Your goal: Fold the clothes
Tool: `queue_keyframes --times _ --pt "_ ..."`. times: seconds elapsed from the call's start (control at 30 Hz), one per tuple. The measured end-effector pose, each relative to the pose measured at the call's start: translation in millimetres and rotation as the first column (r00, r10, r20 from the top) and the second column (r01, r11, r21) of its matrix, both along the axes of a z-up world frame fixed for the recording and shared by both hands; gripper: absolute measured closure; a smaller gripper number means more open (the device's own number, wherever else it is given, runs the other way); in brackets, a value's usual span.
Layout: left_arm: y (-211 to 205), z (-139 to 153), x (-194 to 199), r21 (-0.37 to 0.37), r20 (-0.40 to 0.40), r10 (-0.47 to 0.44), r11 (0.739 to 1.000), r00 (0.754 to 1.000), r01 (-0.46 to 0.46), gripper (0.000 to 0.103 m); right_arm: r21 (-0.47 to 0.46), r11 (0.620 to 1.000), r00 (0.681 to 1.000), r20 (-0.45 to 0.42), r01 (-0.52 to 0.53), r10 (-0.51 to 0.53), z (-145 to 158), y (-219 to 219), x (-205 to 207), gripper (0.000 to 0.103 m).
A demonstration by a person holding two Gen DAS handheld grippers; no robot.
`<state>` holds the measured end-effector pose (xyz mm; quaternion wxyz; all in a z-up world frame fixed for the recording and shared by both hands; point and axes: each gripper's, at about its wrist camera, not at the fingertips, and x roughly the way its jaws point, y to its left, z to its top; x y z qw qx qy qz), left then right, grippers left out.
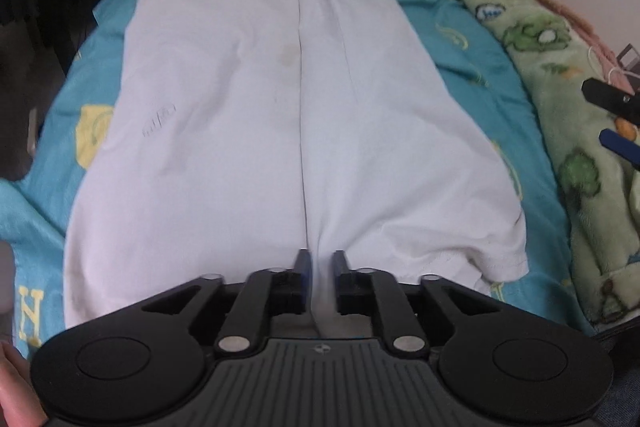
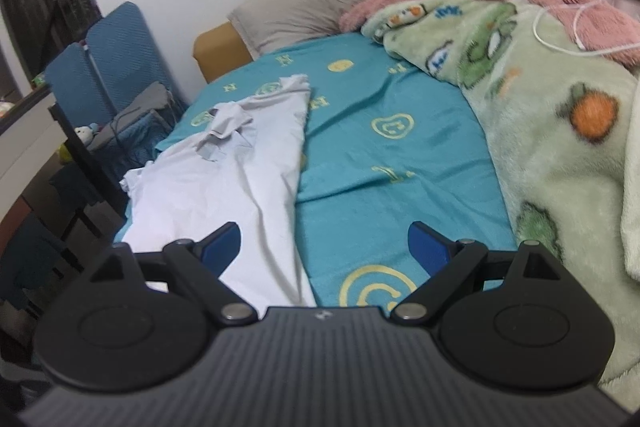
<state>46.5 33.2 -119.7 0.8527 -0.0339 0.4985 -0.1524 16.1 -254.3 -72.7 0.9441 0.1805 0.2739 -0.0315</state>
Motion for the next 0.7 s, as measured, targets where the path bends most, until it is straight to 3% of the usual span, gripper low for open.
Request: queue_keyframes --times 0.03,0.07,0.13,0.27,0.33,0.5,0.63,0.7 --pt "0.6 4.9 -1.3 -0.002 0.028 0.007 1.000 1.000 -0.007 0.055 -0.005 1.000 1.000 0.017 -0.008 0.008 2.5 2.1 -1.7 0.011" --pt "2.4 11.6 -1.7 -0.007 0.061 0.021 1.000 0.998 -0.020 0.047 -0.010 1.000 0.999 0.033 -0.017 0.017 5.0 4.2 -3.4 0.011" --pt "3.4 28.6 -0.4 -0.013 0.133 0.048 0.999 0.990 -0.047 0.039 -0.020 0.999 0.997 0.067 -0.033 0.034 10.1 8.3 -6.9 0.011" --pt "-15.3 68.0 4.3 0.032 0.304 0.071 0.996 0.950 -0.085 0.001 -0.046 0.998 0.989 0.136 -0.052 0.057 20.7 15.1 -14.7 0.011" --pt "-20.7 86.0 5.8 0.045 0.353 0.074 0.994 0.933 -0.096 0.000 -0.050 0.997 0.985 0.160 -0.058 0.066 24.1 16.5 -17.4 0.011" --pt "-34.7 116.4 17.8 0.051 0.398 0.053 0.995 0.916 -0.080 0.000 -0.055 0.996 0.973 0.216 -0.076 0.086 31.7 19.7 -23.7 0.011" --pt "-29.7 118.8 24.3 0.003 0.449 0.087 0.995 0.889 -0.099 0.000 -0.057 0.994 0.967 0.235 -0.091 0.102 29.2 24.0 -26.0 0.011" --pt "-22.8 111.2 26.9 -0.005 0.446 0.089 0.995 0.891 -0.097 0.000 -0.073 0.993 0.968 0.227 -0.095 0.109 25.9 28.2 -24.2 0.011"
